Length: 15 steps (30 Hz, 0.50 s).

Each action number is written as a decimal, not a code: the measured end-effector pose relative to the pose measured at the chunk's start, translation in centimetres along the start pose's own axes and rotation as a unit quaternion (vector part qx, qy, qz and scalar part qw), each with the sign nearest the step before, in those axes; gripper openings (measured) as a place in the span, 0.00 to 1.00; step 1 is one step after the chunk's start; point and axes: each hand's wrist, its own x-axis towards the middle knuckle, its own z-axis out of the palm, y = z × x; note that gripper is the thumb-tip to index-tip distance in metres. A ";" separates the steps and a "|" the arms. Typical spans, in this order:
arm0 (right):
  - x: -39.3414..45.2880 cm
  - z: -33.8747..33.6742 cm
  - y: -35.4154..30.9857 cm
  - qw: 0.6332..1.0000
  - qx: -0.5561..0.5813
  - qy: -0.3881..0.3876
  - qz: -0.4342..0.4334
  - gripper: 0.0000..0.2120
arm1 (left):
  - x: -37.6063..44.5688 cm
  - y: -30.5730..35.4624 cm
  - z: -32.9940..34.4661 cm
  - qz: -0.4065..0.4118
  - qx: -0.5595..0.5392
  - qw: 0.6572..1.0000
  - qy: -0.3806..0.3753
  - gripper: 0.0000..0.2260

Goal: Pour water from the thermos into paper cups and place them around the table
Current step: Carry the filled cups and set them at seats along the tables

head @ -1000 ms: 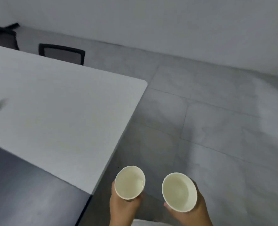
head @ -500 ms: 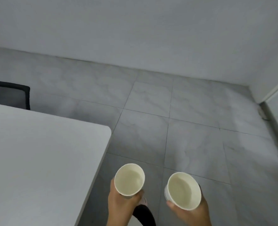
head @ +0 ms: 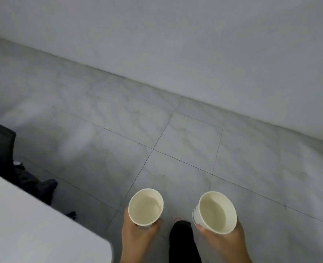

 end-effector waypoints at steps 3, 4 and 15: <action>8.4 2.4 -1.6 0.997 -0.009 -0.068 -0.019 0.30 | 5.6 2.3 3.3 -0.011 -0.012 0.998 0.066 0.32; 11.3 3.3 -2.4 0.995 -0.020 -0.088 -0.034 0.30 | 7.5 3.1 4.2 -0.013 -0.015 0.996 0.089 0.32; 32.4 19.2 -5.9 0.959 -0.075 -0.269 -0.048 0.32 | 26.0 9.1 6.5 -0.078 -0.074 0.957 0.268 0.29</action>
